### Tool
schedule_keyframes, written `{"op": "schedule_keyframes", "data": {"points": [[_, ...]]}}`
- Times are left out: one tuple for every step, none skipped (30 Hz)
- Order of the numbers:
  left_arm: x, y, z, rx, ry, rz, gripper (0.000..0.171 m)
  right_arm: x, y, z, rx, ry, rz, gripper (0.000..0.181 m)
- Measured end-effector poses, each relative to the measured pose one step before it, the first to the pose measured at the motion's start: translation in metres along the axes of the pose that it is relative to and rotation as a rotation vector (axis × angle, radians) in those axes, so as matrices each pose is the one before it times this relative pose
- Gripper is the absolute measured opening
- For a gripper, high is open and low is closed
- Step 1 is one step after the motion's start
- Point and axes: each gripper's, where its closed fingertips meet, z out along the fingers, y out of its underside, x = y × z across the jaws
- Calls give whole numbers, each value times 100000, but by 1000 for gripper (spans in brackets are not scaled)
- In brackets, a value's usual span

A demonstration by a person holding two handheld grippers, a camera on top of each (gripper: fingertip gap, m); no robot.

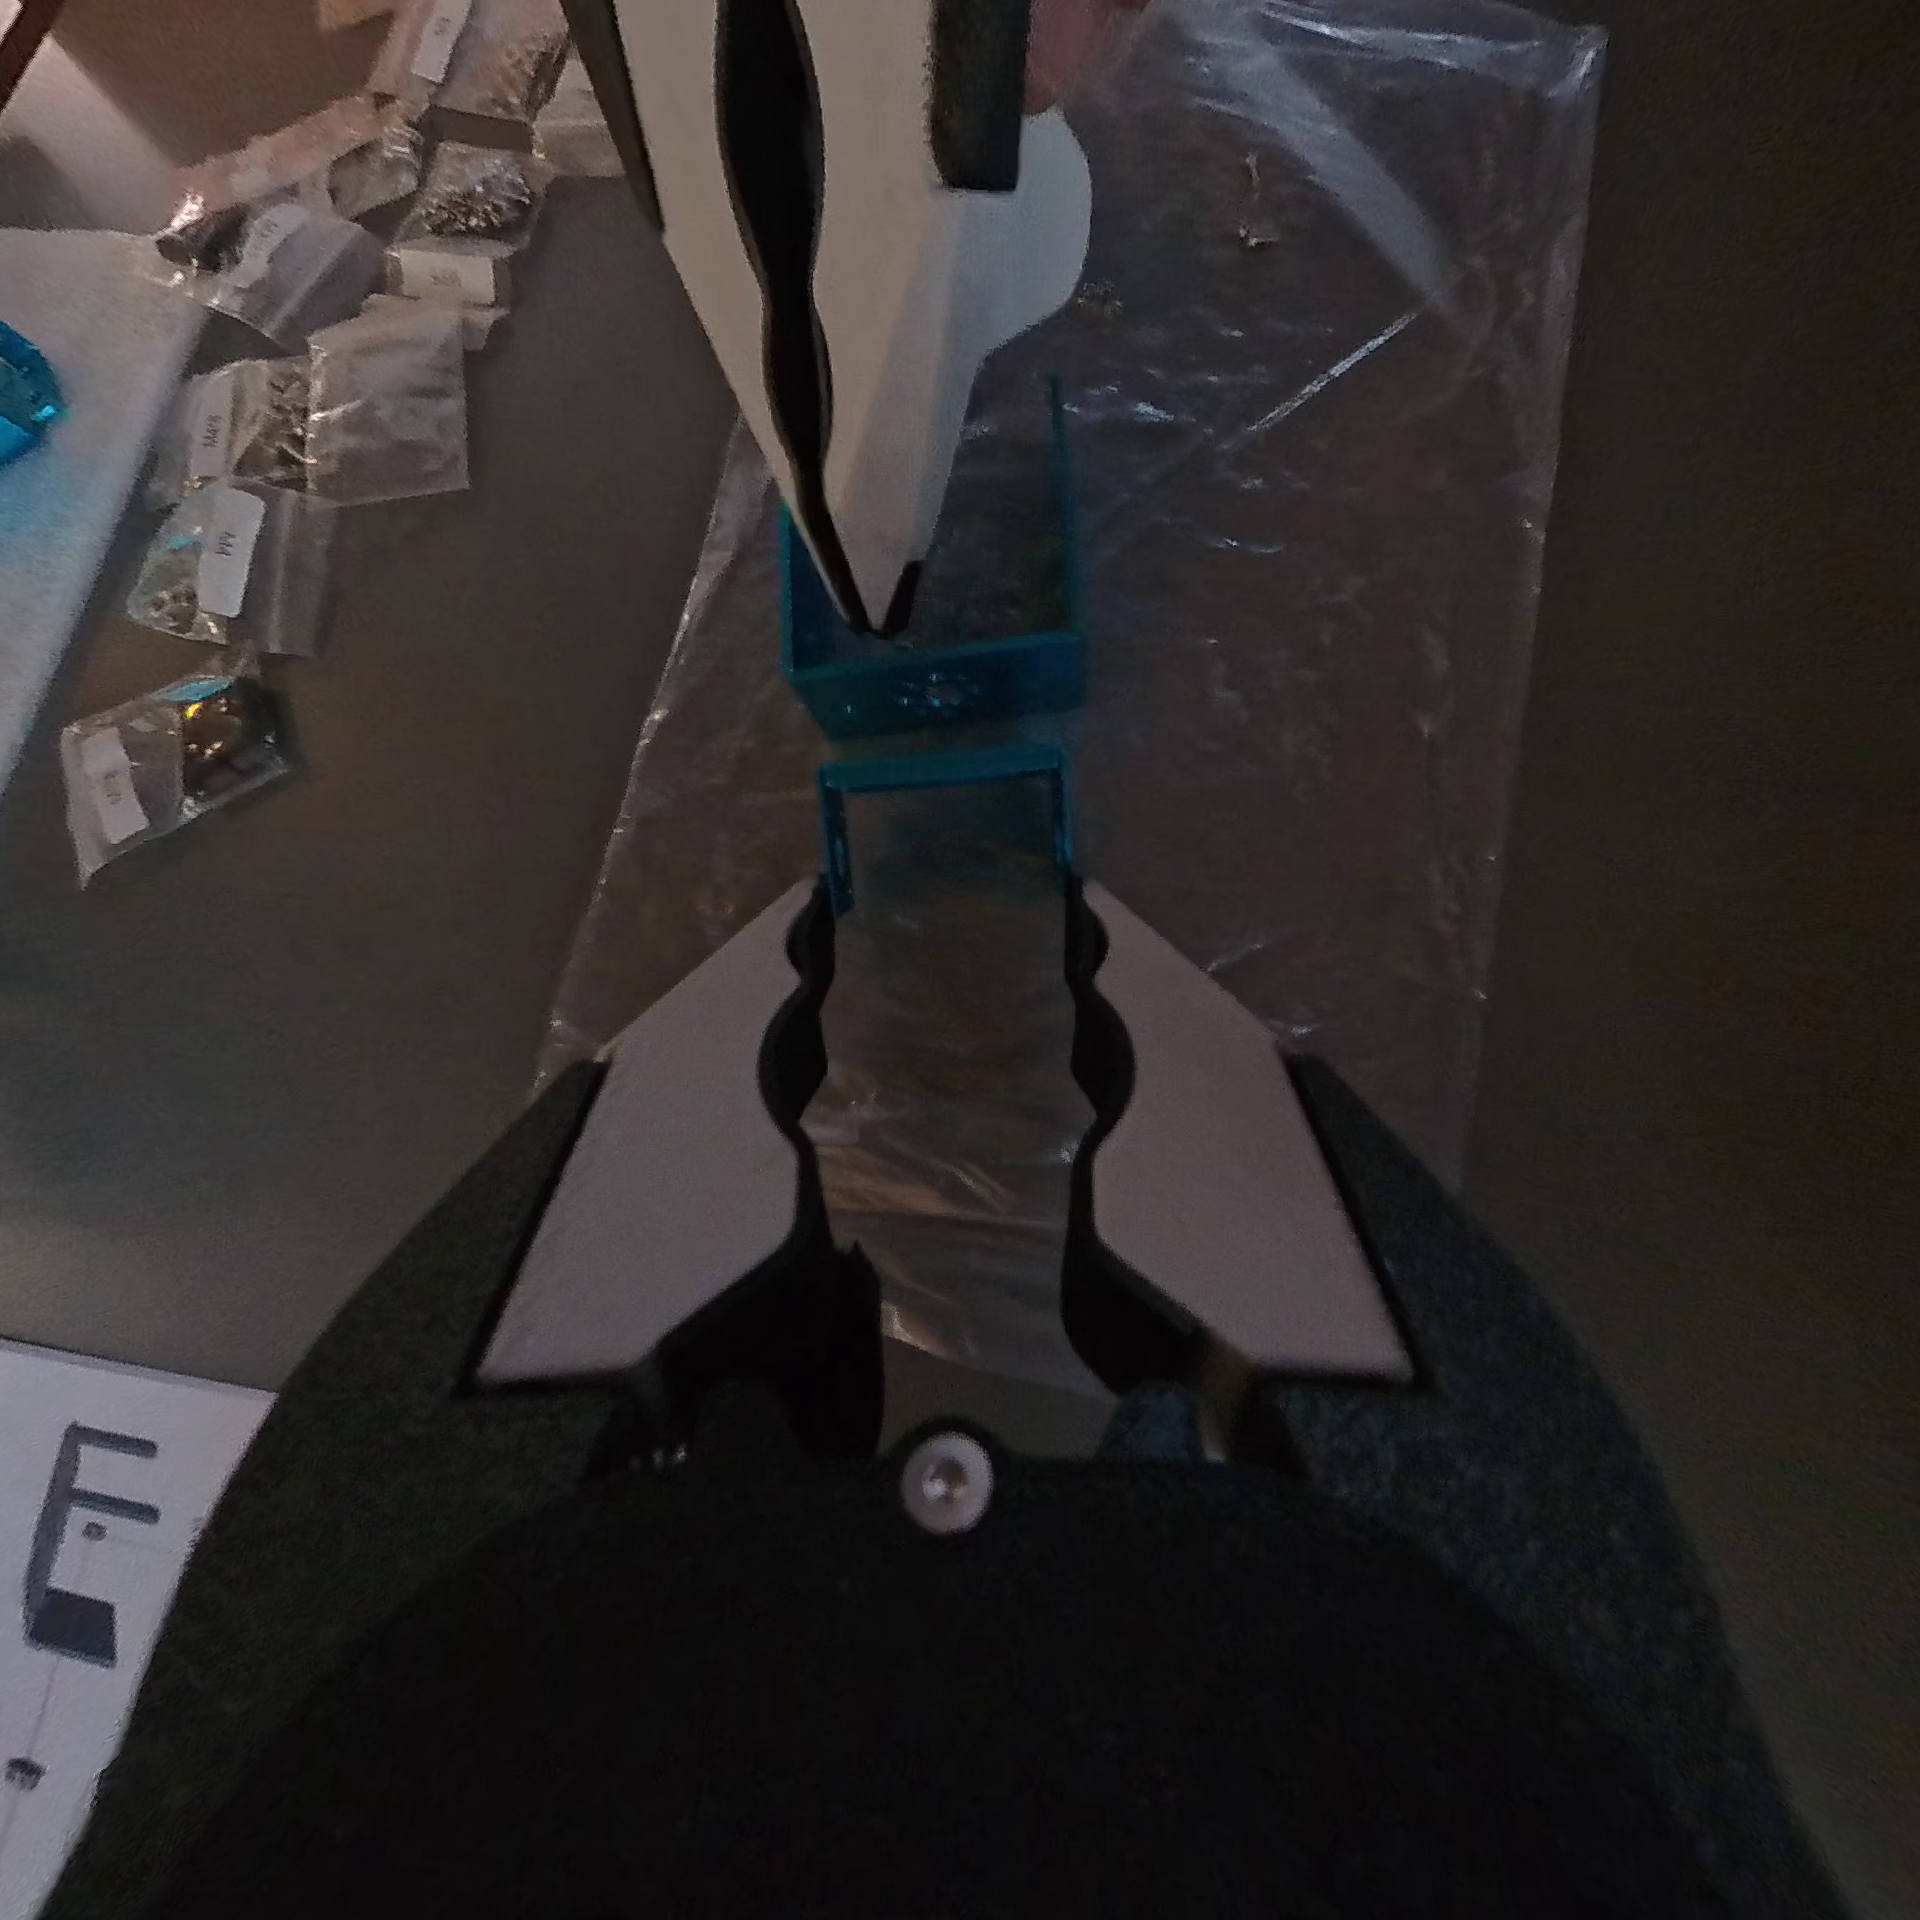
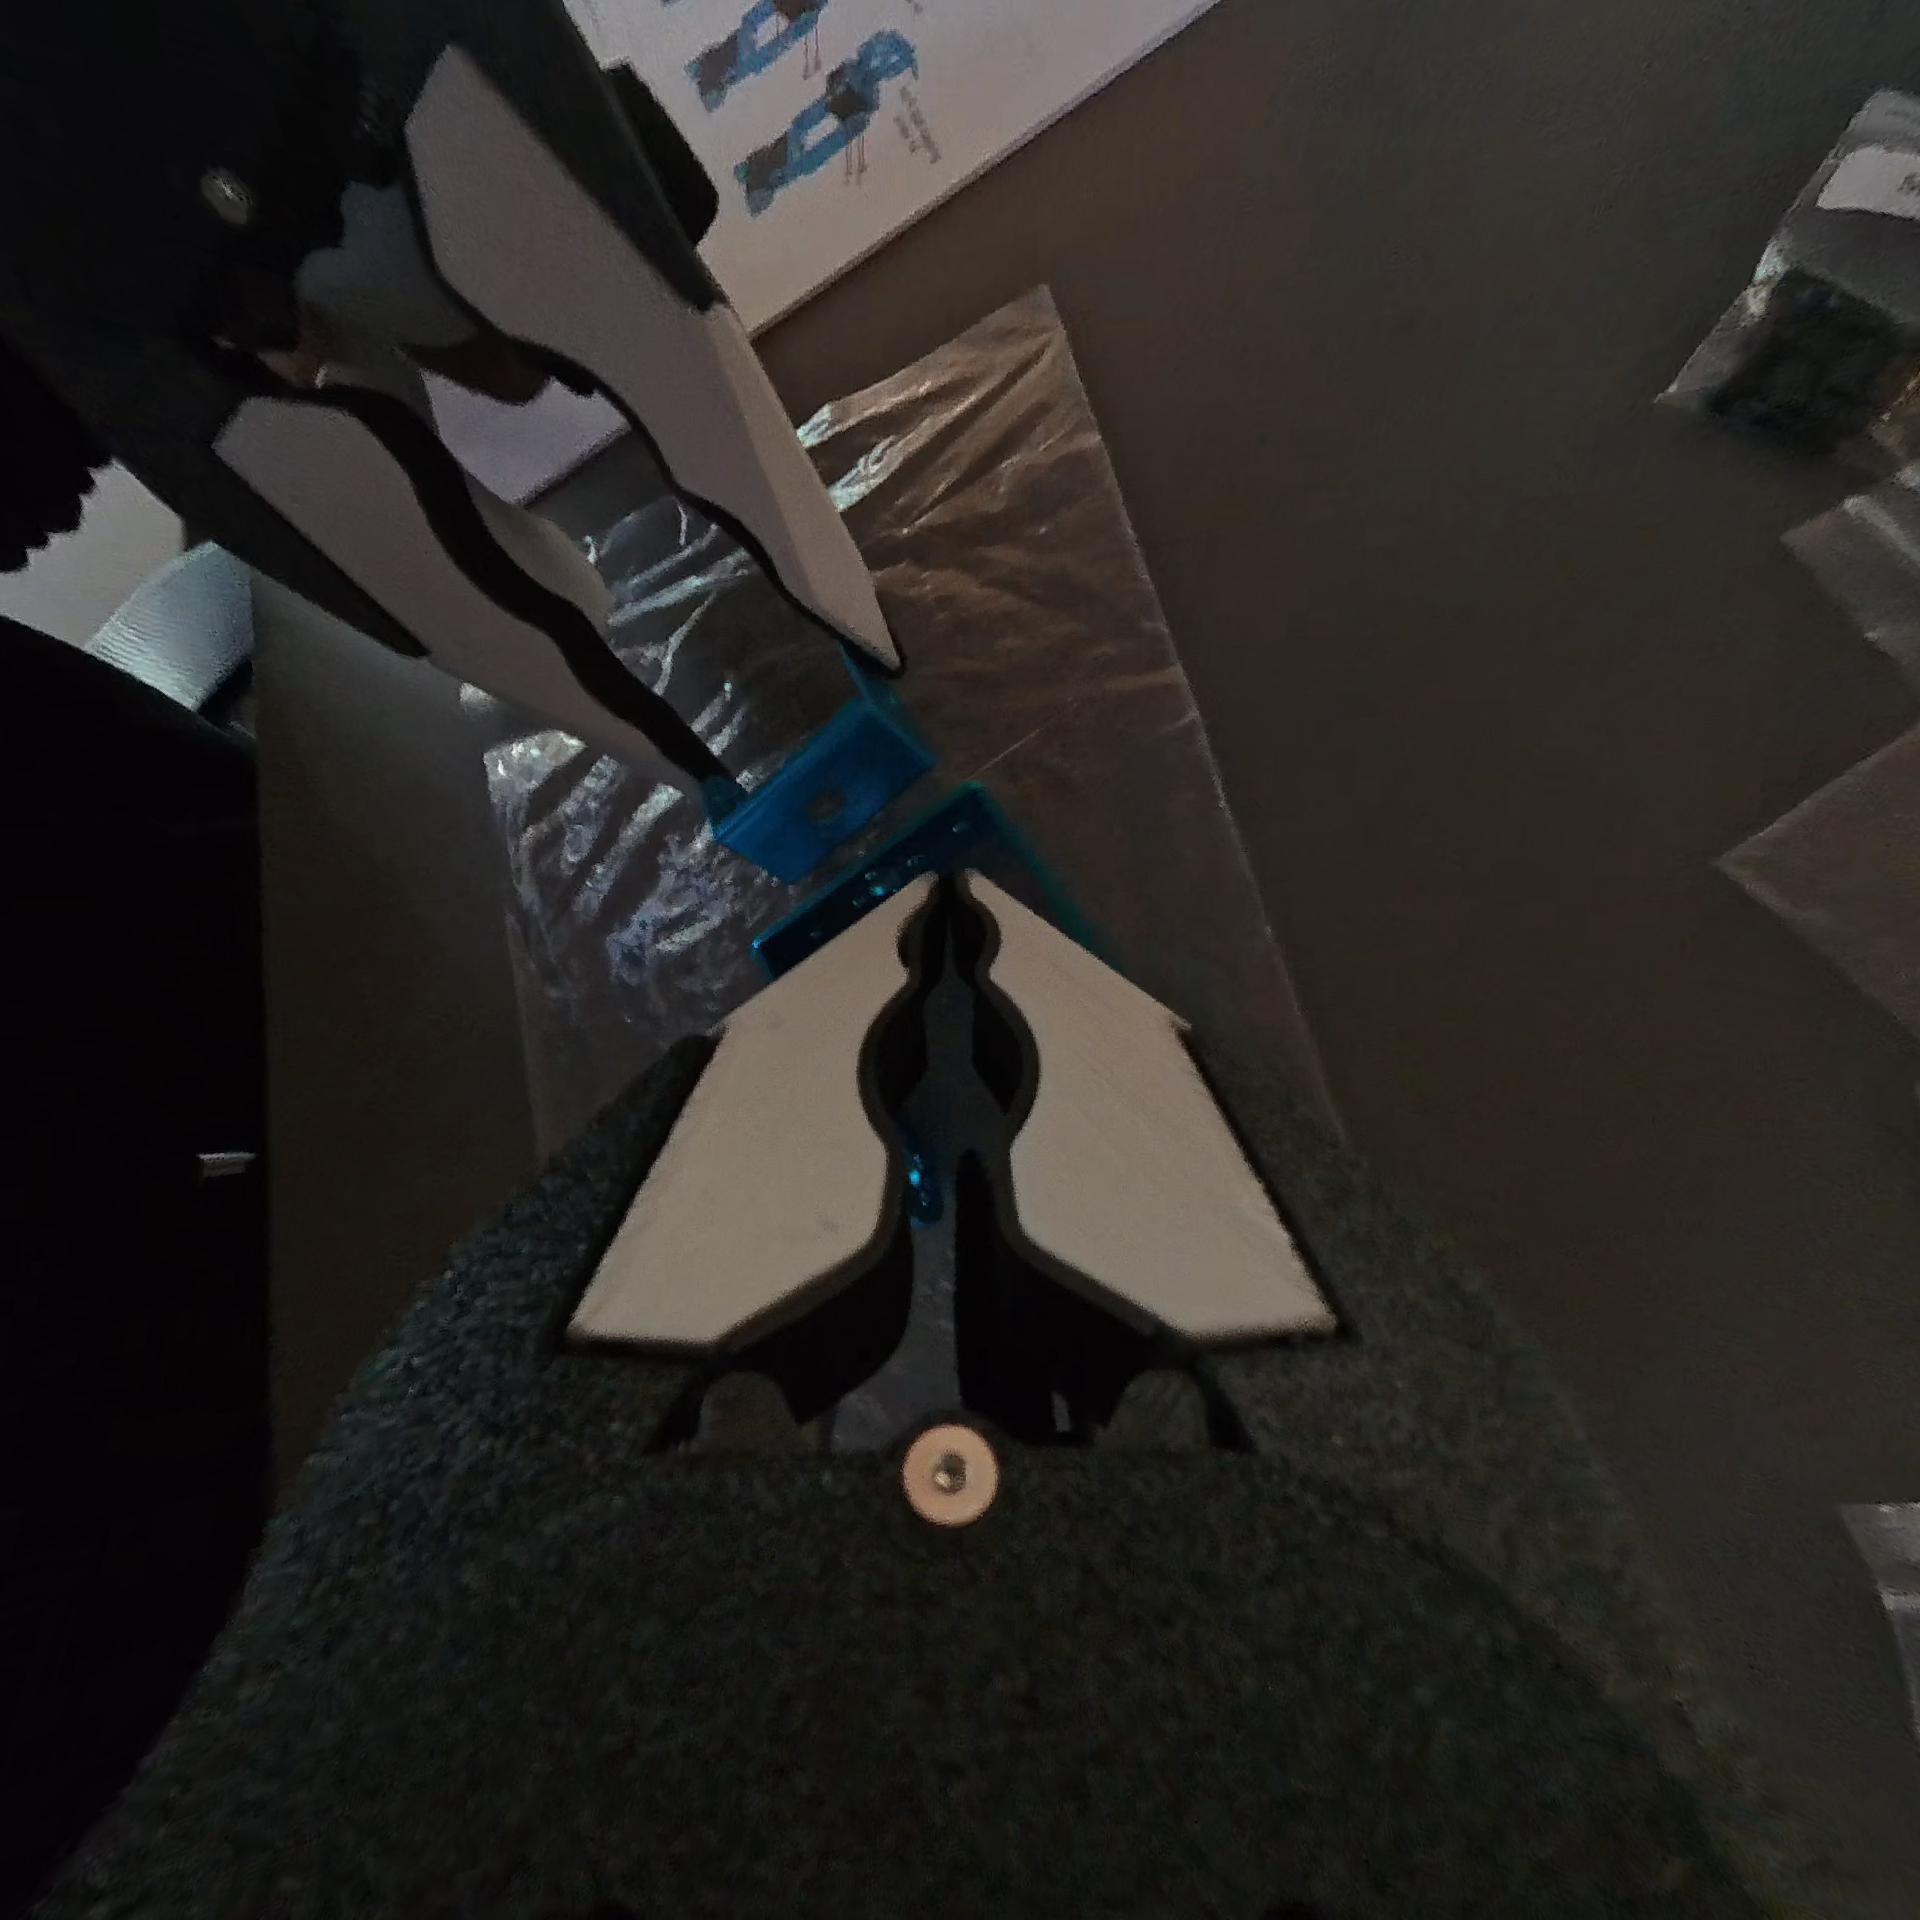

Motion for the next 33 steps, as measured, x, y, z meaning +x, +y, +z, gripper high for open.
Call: {"op": "schedule_keyframes", "data": {"points": [[-20,-16,49,73,270,-785,44,-172,-138,-4,1158,-1776,1770,0],[-46,-8,59,12,101,-756,44,-110,-68,24,725,-1287,2195,0],[-37,3,65,11,-44,-408,44,-104,-25,61,571,-1126,1996,0],[-15,-12,72,14,-20,-130,44,-82,67,76,192,-722,1526,0],[46,-31,42,200,167,-37,44,16,108,70,10,-22,1739,0],[14,-57,29,208,37,-200,44,86,99,65,95,322,1959,0],[13,-43,36,111,14,-222,44,90,58,52,318,305,1704,0],[-2,-28,37,16,-158,78,44,-1,-69,15,950,-387,1856,0],[-31,-79,25,251,-409,238,44,-5,24,15,187,-551,1867,0],[13,-64,36,113,-98,75,44,-86,-11,18,393,-883,1061,0],[5,-34,53,-61,-78,-180,44,-159,-77,-11,1077,-1511,1229,0],[-14,-18,70,-112,-157,-186,44,1,15,-29,273,-727,1821,0],[10,-41,62,71,-77,-74,44,147,-33,-52,677,414,1057,0],[50,-44,56,195,193,-66,44,141,-35,-46,743,588,751,0],[45,-42,57,204,181,-304,44,86,-20,-20,718,347,1203,0],[29,-22,46,145,226,-396,44,26,-27,-47,678,252,1085,0],[46,-36,46,148,345,-441,44,-47,12,-32,317,-44,679,0],[74,-34,45,133,569,-394,44,-36,-40,-22,573,340,572,0],[31,-64,35,285,232,-330,44,-107,-92,-22,1070,49,797,0],[21,-57,41,274,83,-319,44,-339,-28,6,742,-1327,1219,0],[65,-64,50,403,297,-207,44,-228,29,32,578,-472,1301,0],[32,-69,14,501,29,45,44,-33,25,3,689,1001,362,0],[-36,-112,2,739,-313,-125,44,8,113,-4,70,1415,-334,0],[-13,-111,18,652,113,-506,44,-39,-21,-77,619,1006,-198,0],[-3,-59,47,255,451,-842,44,-43,-94,-138,895,619,451,0],[-10,-38,55,70,414,-966,44,-14,-106,-128,790,548,559,0],[5,-15,32,-44,375,-667,44,37,-56,-98,545,745,244,0],[13,-13,20,-11,245,-301,44,19,47,-36,-12,411,437,0],[-4,4,21,-104,32,-191,44,-65,54,35,87,-283,731,0],[-59,10,20,-101,-208,-594,44,-37,45,45,16,-215,790,0],[-36,-25,15,-85,82,-831,44,67,137,62,-658,436,342,0],[10,-22,11,-157,225,-339,44,114,71,35,-240,693,180,0],[16,-13,24,21,0,320,44,78,4,-15,3,306,527,0]]}}
